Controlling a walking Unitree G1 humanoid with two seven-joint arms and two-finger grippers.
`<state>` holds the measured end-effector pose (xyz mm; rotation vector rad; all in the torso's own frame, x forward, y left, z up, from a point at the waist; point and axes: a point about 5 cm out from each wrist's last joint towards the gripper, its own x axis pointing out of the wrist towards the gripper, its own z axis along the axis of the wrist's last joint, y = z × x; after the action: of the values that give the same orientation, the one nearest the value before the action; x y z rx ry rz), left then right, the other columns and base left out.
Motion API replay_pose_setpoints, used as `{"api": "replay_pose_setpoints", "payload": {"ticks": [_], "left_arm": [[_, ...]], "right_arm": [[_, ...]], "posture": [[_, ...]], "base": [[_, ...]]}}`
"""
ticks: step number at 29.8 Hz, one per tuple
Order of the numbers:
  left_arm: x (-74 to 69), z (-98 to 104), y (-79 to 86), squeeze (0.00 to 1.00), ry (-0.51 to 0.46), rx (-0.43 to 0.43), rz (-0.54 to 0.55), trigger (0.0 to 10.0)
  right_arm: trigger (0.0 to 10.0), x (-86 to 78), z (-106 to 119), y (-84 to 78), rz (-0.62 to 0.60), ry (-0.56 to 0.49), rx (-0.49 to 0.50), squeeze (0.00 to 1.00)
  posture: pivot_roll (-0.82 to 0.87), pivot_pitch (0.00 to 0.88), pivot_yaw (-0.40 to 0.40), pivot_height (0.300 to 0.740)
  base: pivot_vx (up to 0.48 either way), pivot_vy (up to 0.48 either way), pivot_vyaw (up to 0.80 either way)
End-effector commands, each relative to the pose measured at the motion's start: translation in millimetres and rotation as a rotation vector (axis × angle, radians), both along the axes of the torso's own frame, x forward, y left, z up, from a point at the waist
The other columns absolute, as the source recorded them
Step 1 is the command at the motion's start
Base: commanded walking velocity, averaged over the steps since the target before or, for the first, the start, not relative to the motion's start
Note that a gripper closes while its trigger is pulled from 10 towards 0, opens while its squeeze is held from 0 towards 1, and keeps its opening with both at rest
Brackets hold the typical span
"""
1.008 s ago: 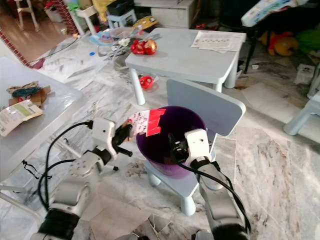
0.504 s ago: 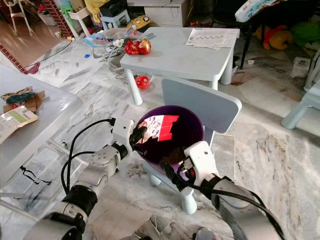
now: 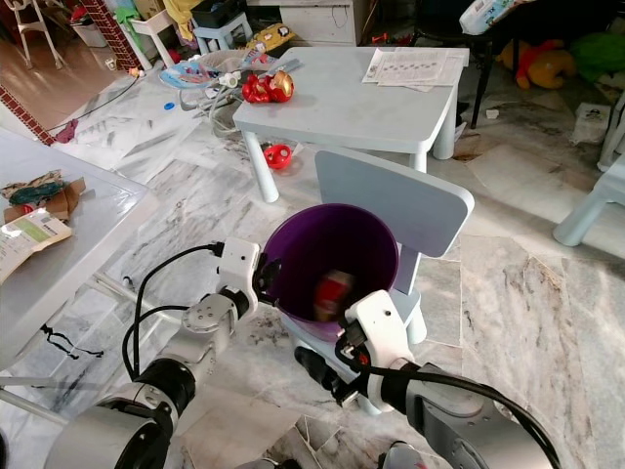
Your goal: Picking trash to rubbish bin
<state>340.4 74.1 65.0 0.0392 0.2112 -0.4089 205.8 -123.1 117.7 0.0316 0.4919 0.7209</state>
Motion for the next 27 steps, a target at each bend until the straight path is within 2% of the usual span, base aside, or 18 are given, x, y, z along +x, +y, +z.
{"api": "replay_pose_setpoints", "payload": {"ticks": [1,10,15,19,20,24,27], "left_arm": [[-0.1,-4,8.4,1.0,0.015,0.007,0.034,10.0],[5.7,1,23.6,1.0,-0.013,-0.009,0.103,10.0],[12.0,14,28.6,1.0,-0.077,-0.031,0.118,10.0],[16.5,28,35.1,1.0,-0.17,-0.055,0.135,10.0],[17.8,36,41.6,1.0,-0.224,-0.06,0.155,10.0],[16.0,43,54.3,1.0,-0.295,-0.063,0.183,10.0],[9.4,48,73.2,1.0,-0.362,-0.045,0.244,10.0]], "right_arm": [[10.0,-4.5,1,6.2,0.022,0.008,0.005,1.0],[10.0,3.1,-1,3.8,-0.003,0.01,-0.017,1.0],[10.0,16.7,1,0.4,-0.047,-0.075,-0.076,1.0],[10.0,32.6,6,-5.4,-0.135,-0.174,-0.114,1.0],[10.0,40.2,8,-8.1,-0.174,-0.22,-0.127,1.0],[10.0,51.6,10,-13.4,-0.257,-0.262,-0.131,1.0],[10.0,62.9,14,-18.1,-0.324,-0.315,-0.13,1.0]], "posture": [[-0.2,0.149,0.214,0.74],[-0.18,0.136,0.206,0.74],[-0.17,0.127,0.202,0.74],[-0.16,0.117,0.195,0.74],[-0.15,0.112,0.189,0.74],[-0.13,0.103,0.179,0.74],[-0.12,0.095,0.169,0.74]], "base": [[0.0,0.0,0.0],[0.0,0.0,0.0],[0.0,0.0,0.0],[0.0,0.0,0.0],[0.0,0.0,0.0],[0.0,0.0,0.0],[0.0,0.0,0.0]]}}
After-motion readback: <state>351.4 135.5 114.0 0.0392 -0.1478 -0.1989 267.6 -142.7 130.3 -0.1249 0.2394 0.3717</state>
